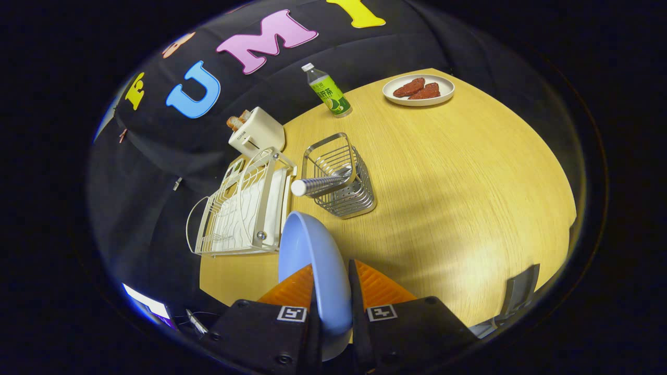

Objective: Take the plate from the dish rack, then take the spoon from the basket and place it into the plate.

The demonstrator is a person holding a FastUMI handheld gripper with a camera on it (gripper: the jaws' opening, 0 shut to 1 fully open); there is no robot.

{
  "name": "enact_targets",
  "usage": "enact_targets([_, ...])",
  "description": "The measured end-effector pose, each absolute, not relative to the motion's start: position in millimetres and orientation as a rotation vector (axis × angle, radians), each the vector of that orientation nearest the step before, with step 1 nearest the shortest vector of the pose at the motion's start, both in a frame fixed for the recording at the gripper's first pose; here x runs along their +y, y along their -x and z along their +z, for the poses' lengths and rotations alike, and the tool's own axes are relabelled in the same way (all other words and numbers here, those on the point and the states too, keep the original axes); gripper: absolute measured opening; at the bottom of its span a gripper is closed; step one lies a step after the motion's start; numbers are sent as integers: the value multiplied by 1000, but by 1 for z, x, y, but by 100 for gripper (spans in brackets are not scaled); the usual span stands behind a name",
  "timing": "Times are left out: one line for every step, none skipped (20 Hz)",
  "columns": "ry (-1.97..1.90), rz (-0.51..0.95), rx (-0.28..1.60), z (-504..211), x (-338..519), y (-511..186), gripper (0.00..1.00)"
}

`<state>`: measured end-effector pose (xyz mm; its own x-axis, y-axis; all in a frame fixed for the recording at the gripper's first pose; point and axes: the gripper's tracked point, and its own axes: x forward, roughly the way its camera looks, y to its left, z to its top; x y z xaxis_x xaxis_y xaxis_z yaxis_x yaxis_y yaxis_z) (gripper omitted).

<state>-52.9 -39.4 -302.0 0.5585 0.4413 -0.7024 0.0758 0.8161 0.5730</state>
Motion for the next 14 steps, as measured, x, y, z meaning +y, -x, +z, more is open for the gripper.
enact_targets([-587, 243, 977, -312, -41, 52, 27])
enact_targets([-606, 267, 987, -316, -41, 51, 28])
enact_targets([-642, 277, 995, -322, -36, 49, 28])
enact_targets([-664, 281, 1007, -328, -35, 48, 28])
enact_targets([-664, 282, 1011, -334, -38, 47, 29])
enact_targets([-636, 277, 1015, -341, -45, 45, 30])
enact_targets([-612, 276, 1020, -348, -47, 47, 34])
enact_targets([-594, 283, 1016, -348, -52, 48, 36])
enact_targets([-571, 287, 1003, -348, -58, 48, 47])
enact_targets([-538, 294, 979, -346, -64, 46, 57])
enact_targets([-510, 305, 952, -343, -68, 43, 68])
enact_targets([-469, 312, 918, -338, -74, 40, 74])
enact_targets([-428, 315, 873, -330, -81, 33, 86])
enact_targets([-394, 320, 816, -320, -84, 26, 98])
